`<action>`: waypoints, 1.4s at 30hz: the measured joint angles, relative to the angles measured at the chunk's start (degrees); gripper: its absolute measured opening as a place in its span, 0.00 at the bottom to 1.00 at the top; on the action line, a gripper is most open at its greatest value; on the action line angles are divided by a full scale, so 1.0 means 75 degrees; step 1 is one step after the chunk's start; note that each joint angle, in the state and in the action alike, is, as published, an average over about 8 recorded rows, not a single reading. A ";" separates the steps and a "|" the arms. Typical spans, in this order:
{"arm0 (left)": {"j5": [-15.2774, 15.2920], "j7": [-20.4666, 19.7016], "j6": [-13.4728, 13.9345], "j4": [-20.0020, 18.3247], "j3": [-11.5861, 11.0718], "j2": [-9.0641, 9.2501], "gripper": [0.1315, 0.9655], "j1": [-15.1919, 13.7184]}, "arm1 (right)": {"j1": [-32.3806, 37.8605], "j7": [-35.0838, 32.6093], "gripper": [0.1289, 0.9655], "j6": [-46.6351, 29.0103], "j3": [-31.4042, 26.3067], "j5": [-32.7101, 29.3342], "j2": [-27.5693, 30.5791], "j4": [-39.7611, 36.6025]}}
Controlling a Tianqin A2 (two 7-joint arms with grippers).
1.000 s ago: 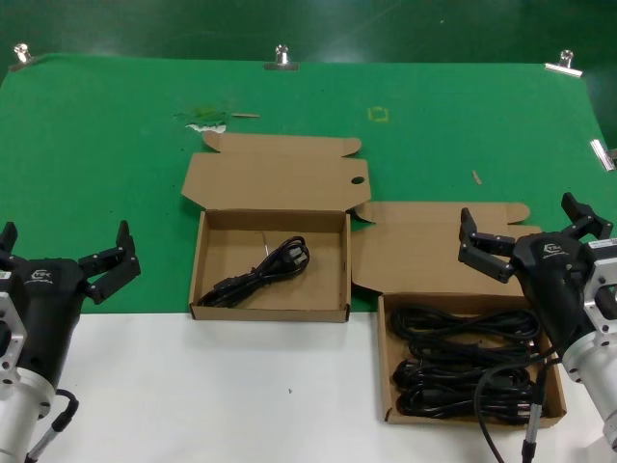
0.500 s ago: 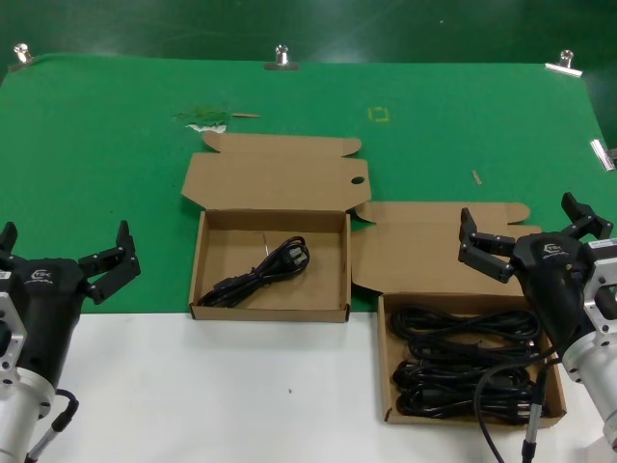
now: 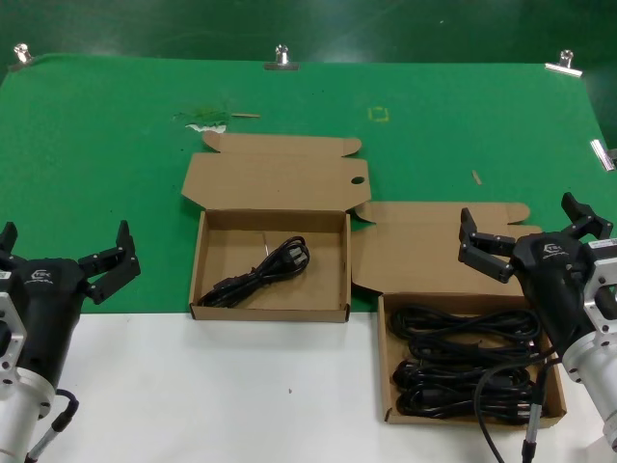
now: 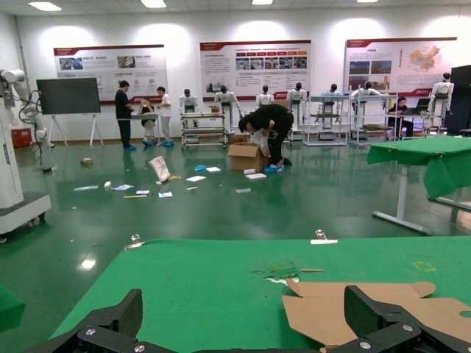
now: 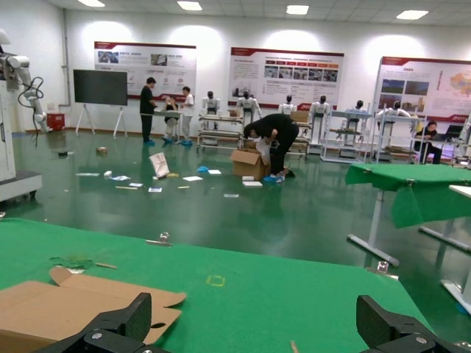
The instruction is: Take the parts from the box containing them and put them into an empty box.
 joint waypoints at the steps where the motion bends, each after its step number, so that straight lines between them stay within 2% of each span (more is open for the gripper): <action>1: 0.0000 0.0000 0.0000 0.0000 0.0000 0.0000 1.00 0.0000 | 0.0000 0.0000 1.00 0.0000 0.0000 0.0000 0.0000 0.0000; 42: 0.0000 0.0000 0.0000 0.0000 0.0000 0.0000 1.00 0.0000 | 0.0000 0.0000 1.00 0.0000 0.0000 0.0000 0.0000 0.0000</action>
